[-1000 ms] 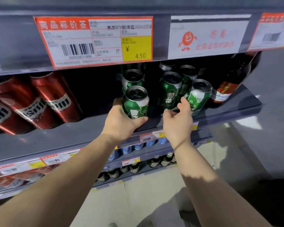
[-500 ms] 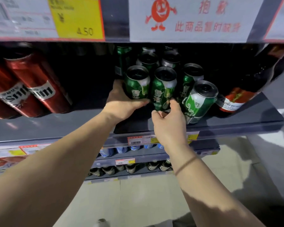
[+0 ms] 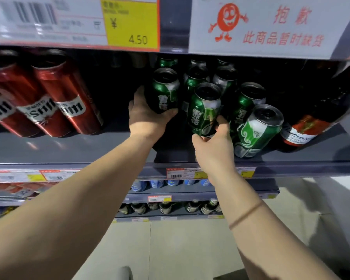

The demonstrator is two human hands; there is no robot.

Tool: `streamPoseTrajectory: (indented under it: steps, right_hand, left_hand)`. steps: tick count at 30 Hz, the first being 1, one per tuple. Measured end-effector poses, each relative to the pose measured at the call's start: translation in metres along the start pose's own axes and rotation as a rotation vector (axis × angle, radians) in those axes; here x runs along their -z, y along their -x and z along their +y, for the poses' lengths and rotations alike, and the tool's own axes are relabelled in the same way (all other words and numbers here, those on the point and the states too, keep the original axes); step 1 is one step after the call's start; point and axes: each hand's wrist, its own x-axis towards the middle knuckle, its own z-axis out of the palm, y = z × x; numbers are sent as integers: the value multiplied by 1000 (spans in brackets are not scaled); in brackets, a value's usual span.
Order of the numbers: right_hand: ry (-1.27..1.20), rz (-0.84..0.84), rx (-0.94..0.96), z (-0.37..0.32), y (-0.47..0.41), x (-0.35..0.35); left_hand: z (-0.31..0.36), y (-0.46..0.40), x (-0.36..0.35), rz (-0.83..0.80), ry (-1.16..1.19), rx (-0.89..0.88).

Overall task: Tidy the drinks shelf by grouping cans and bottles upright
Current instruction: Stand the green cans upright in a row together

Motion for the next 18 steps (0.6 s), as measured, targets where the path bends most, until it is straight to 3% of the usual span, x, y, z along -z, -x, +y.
streamPoseTrajectory:
  steps: [4,9,13,14,16,18]
  right_hand:
    - [37,21,-38,-1,-7,-2]
    - [202,-39,-5,-7,-9,-13]
    - [262,-151,128,-4,-5,-6]
    - [240,-50,235,2,0,-2]
    - [85,344,417,13,13,10]
    - [-54,699,460,28,23,28]
  left_hand:
    - [-13,19,6,-98,163,-11]
    - [-13,32,14,-299,119,-111]
    - [-10,30,17,-287,37,-130]
    - [-9,30,18,-267,6,-128]
    - [-8,31,19,-244,-42,-143]
    - [-8,34,20,-219,-71,-158]
